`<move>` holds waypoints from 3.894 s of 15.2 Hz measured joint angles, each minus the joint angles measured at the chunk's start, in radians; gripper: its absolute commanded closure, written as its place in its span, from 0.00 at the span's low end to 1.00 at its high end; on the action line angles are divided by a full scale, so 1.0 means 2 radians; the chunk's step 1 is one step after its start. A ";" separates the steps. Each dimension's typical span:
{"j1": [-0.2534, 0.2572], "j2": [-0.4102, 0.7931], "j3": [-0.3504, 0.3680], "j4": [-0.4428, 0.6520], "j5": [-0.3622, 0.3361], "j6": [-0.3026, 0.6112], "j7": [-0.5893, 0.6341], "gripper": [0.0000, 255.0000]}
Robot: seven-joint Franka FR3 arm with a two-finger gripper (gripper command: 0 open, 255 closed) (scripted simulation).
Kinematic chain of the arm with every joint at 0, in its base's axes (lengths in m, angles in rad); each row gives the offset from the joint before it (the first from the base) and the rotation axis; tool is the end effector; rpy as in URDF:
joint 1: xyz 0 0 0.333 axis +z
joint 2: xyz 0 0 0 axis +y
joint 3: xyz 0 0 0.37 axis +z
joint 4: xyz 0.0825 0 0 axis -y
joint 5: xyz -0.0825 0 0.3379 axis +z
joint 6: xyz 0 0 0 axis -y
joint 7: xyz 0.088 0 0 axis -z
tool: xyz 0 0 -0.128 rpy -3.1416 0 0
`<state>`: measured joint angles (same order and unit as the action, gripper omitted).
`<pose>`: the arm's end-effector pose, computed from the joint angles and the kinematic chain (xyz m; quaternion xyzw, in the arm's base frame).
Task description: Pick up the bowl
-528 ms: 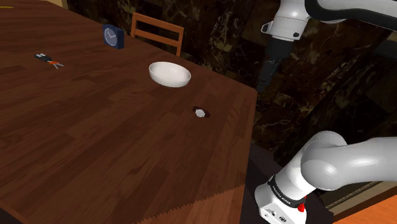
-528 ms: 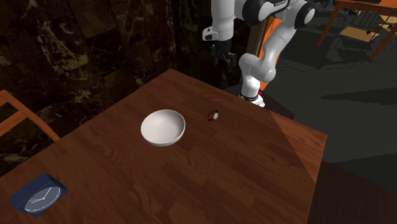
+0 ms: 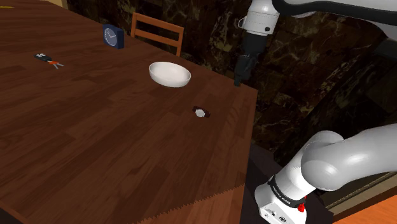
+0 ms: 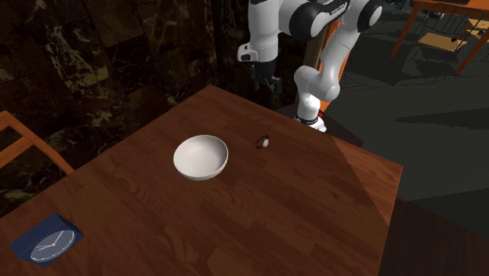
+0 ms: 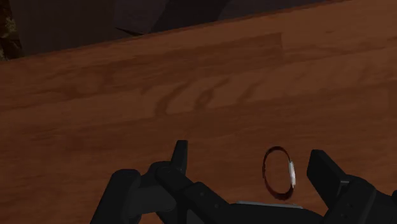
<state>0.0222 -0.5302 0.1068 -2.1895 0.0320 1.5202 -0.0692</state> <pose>0.2939 0.0529 0.6060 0.9934 0.0892 -0.0704 0.0125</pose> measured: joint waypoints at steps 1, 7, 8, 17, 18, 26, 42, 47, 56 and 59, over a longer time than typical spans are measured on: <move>0.001 0.022 0.007 0.010 0.001 0.012 0.006 0.00; 0.006 0.131 0.032 0.089 -0.011 0.043 0.031 0.00; 0.008 0.151 0.037 0.104 -0.014 0.048 0.037 0.00; 0.029 0.336 0.066 0.291 -0.060 0.039 0.080 0.00; 0.035 0.359 0.068 0.317 -0.066 0.034 0.085 0.00; 0.075 0.518 0.071 0.513 -0.110 -0.009 0.103 0.00; 0.073 0.522 0.070 0.476 -0.112 0.032 0.108 1.00; 0.075 0.526 0.070 0.501 -0.112 0.011 0.106 1.00; 0.085 0.541 0.069 0.588 -0.115 -0.061 0.099 1.00; 0.090 0.552 0.069 0.624 -0.118 -0.085 0.097 1.00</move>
